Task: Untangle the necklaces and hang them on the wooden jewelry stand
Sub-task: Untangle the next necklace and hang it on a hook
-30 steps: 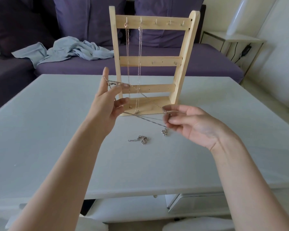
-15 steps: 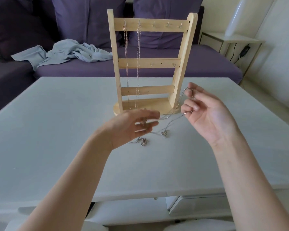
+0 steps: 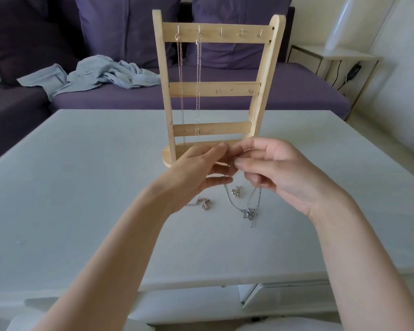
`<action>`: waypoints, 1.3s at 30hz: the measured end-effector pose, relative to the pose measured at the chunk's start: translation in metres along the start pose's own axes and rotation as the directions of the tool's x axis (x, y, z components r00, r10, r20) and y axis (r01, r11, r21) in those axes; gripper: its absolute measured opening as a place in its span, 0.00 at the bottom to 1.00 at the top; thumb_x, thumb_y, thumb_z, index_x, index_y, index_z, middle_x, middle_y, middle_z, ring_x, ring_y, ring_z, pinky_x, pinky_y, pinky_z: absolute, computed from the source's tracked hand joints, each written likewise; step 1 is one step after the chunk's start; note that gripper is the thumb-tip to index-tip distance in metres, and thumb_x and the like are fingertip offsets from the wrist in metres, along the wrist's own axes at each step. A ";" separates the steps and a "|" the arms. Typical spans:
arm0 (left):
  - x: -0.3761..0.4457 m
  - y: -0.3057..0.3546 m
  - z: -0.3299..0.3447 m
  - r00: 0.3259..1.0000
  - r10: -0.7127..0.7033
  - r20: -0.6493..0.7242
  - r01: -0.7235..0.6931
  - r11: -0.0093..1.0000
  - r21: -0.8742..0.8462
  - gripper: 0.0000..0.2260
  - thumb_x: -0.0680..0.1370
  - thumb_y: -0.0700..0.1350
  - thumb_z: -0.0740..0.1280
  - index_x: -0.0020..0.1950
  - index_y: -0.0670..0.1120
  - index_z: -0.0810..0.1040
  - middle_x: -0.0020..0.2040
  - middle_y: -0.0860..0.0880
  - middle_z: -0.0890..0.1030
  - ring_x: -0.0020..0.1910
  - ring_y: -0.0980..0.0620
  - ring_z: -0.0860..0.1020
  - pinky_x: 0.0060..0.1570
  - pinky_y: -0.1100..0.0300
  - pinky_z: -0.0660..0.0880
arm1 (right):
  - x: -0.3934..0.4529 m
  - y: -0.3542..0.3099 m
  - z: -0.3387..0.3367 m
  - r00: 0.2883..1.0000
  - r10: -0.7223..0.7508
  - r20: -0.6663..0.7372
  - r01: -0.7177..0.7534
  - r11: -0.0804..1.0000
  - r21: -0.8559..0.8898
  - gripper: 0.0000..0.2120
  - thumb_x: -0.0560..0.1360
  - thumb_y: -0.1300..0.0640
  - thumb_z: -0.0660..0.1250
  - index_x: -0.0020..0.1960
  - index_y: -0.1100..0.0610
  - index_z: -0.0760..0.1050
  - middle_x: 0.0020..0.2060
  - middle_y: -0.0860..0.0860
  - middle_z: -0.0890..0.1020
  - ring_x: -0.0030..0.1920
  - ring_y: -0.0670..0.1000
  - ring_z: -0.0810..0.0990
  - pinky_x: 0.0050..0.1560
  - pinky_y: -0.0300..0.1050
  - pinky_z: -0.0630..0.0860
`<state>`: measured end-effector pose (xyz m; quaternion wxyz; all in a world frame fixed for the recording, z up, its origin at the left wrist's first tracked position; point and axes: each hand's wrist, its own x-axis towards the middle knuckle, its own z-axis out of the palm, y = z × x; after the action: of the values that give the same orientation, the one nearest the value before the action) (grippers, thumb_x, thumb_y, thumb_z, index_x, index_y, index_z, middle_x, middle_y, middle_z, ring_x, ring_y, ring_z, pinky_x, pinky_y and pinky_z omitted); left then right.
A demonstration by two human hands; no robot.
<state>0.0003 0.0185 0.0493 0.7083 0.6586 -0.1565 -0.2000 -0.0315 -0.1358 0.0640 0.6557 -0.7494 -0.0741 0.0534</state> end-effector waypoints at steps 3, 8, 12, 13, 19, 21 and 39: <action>-0.002 0.004 -0.003 0.999 -0.053 -0.012 0.053 0.995 0.085 0.16 0.83 0.46 0.54 0.51 0.42 0.80 0.36 0.51 0.78 0.31 0.57 0.70 0.36 0.66 0.69 | 0.000 -0.001 -0.003 0.999 -0.001 -0.033 -0.002 0.995 -0.097 0.08 0.74 0.70 0.65 0.47 0.59 0.76 0.31 0.51 0.81 0.24 0.43 0.67 0.27 0.32 0.63; -0.001 0.006 -0.011 0.997 -0.046 -0.058 0.059 0.970 0.235 0.13 0.81 0.41 0.59 0.44 0.43 0.83 0.36 0.52 0.78 0.34 0.59 0.69 0.33 0.70 0.67 | 0.002 0.001 -0.009 0.986 -0.053 -0.160 0.018 0.977 -0.211 0.07 0.72 0.67 0.68 0.46 0.58 0.79 0.35 0.51 0.83 0.29 0.39 0.73 0.30 0.27 0.65; 0.002 0.007 -0.011 0.995 -0.046 -0.091 0.069 0.959 0.273 0.09 0.78 0.38 0.63 0.42 0.44 0.81 0.33 0.54 0.77 0.33 0.59 0.69 0.35 0.69 0.66 | 0.004 0.002 -0.011 0.968 -0.099 -0.230 0.040 0.968 -0.246 0.06 0.73 0.66 0.68 0.45 0.56 0.80 0.36 0.50 0.84 0.32 0.41 0.75 0.31 0.25 0.65; 0.003 0.007 -0.011 0.994 -0.044 -0.105 0.074 0.951 0.301 0.08 0.78 0.39 0.64 0.42 0.44 0.81 0.34 0.54 0.77 0.34 0.58 0.68 0.37 0.68 0.66 | 0.004 0.002 -0.010 0.964 -0.105 -0.245 0.041 0.967 -0.253 0.07 0.73 0.65 0.68 0.44 0.55 0.80 0.36 0.50 0.84 0.33 0.41 0.75 0.31 0.25 0.66; 0.005 0.005 -0.010 0.992 -0.031 -0.123 0.072 0.935 0.347 0.05 0.76 0.41 0.67 0.42 0.47 0.80 0.36 0.54 0.76 0.40 0.55 0.67 0.41 0.64 0.64 | 0.003 0.001 -0.010 0.956 -0.107 -0.274 0.033 0.965 -0.262 0.05 0.72 0.61 0.70 0.41 0.53 0.82 0.40 0.57 0.84 0.40 0.48 0.78 0.43 0.34 0.71; 0.005 0.005 -0.009 0.993 -0.006 -0.120 0.044 0.947 0.318 0.05 0.76 0.40 0.67 0.40 0.48 0.79 0.37 0.54 0.76 0.40 0.56 0.68 0.42 0.65 0.65 | 0.003 0.002 -0.007 0.959 -0.108 -0.264 0.027 0.955 -0.294 0.04 0.71 0.60 0.72 0.39 0.53 0.83 0.43 0.61 0.83 0.40 0.50 0.76 0.45 0.41 0.70; 0.002 0.007 -0.010 0.991 0.079 -0.109 -0.047 0.963 0.267 0.03 0.74 0.45 0.71 0.40 0.50 0.80 0.42 0.46 0.72 0.36 0.56 0.66 0.39 0.63 0.63 | 0.002 0.001 -0.007 0.970 -0.030 -0.243 0.022 0.999 -0.039 0.06 0.78 0.62 0.61 0.42 0.58 0.74 0.29 0.48 0.72 0.23 0.43 0.60 0.23 0.32 0.56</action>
<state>0.0079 0.0266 0.0555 0.6286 0.7523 -0.1601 -0.1151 -0.0283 -0.1421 0.0641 0.6470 -0.7610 -0.0040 -0.0488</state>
